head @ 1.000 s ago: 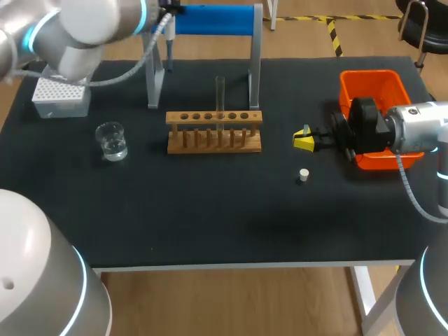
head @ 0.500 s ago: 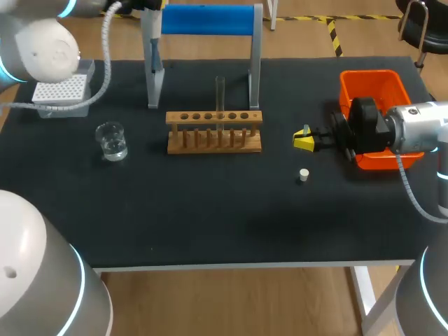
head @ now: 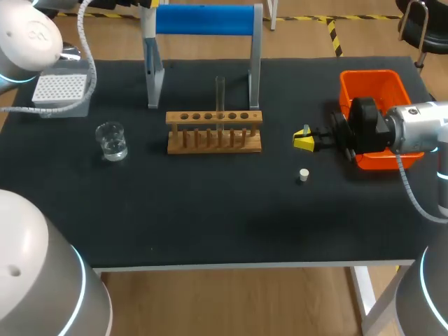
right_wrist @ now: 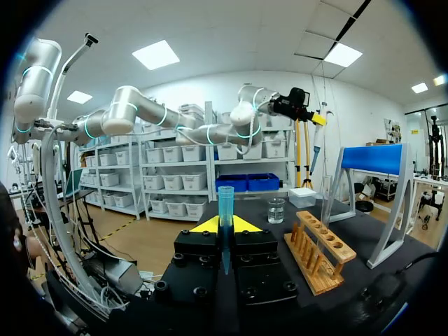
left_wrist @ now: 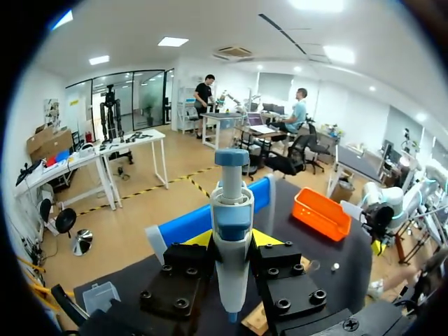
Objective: Invert the test tube, pick up the pipette, mount the tip to pipette, aspirate from beaker and dispense into the tube, eject the tip, return the pipette, and cap with the stopper.
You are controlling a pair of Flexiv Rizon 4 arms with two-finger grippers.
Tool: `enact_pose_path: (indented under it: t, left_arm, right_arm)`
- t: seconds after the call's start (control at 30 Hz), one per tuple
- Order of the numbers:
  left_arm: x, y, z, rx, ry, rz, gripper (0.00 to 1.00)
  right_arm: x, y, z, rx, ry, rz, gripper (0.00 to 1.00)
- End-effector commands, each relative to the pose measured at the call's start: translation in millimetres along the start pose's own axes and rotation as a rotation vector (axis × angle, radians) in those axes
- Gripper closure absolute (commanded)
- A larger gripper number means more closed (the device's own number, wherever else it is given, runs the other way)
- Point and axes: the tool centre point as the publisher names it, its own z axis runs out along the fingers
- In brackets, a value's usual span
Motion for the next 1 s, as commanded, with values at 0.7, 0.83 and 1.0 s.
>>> enact_pose_path:
  t: [0.7, 0.83, 1.0]
  left_arm:
    - [85.1, -4.9, -91.4, 0.119, 0.386, 0.156, 1.00]
    - [105.8, -12.7, -99.0, 0.171, 0.378, 0.170, 1.00]
    - [139.4, -16.8, -101.3, 0.211, 0.395, 0.177, 1.00]
  right_arm:
    - [1.1, 1.0, 0.1, 0.003, -0.003, 0.000, 1.00]
    - [1.1, 1.0, 0.1, 0.003, -0.003, 0.000, 1.00]
    - [1.1, 1.0, 0.1, 0.003, -0.003, 0.000, 1.00]
